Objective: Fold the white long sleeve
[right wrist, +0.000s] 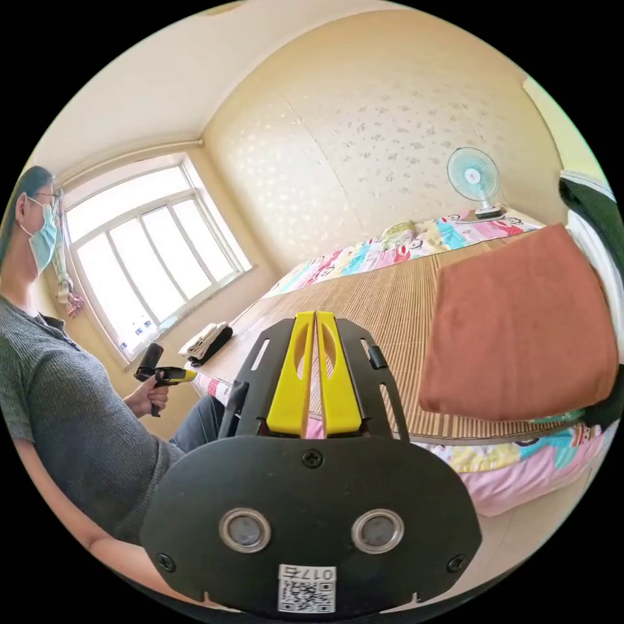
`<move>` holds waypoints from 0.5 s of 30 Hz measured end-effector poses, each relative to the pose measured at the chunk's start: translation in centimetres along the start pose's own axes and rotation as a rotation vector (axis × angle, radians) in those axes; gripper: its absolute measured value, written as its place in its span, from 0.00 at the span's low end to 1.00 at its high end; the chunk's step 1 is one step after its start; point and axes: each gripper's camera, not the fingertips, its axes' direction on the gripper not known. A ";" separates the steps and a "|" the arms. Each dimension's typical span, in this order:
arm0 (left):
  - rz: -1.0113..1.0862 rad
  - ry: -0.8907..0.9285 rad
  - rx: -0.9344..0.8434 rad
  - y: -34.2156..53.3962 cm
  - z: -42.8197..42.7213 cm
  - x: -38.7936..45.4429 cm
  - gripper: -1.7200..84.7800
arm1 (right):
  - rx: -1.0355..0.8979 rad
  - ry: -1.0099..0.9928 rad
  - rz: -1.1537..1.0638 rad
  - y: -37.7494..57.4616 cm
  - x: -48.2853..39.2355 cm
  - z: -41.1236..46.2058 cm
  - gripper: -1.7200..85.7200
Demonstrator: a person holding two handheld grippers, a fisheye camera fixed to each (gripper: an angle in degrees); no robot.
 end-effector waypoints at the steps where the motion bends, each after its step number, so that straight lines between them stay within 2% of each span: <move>1: -0.002 -0.012 0.008 0.6 -0.1 -0.3 0.02 | -0.010 -0.030 0.023 0.1 -0.5 1.5 0.03; 4: -0.035 -0.130 0.064 2.5 -2.0 -2.9 0.04 | 0.026 -0.113 0.070 0.8 -1.8 3.8 0.03; 7: -0.093 -0.366 0.165 2.5 -7.4 -6.7 0.09 | 0.034 -0.133 0.100 1.2 -2.9 4.7 0.03; 11: -0.190 -0.658 0.305 -0.5 -18.6 -13.3 0.16 | -0.025 -0.106 0.092 0.7 -4.1 4.1 0.03; 13: -0.251 -0.788 0.397 -1.5 -23.5 -15.4 0.17 | 0.008 -0.048 0.095 0.9 -5.2 2.7 0.03; 15: -0.264 -0.948 0.592 -1.8 -28.1 -16.5 0.18 | 0.054 -0.055 0.093 1.7 -5.7 1.6 0.03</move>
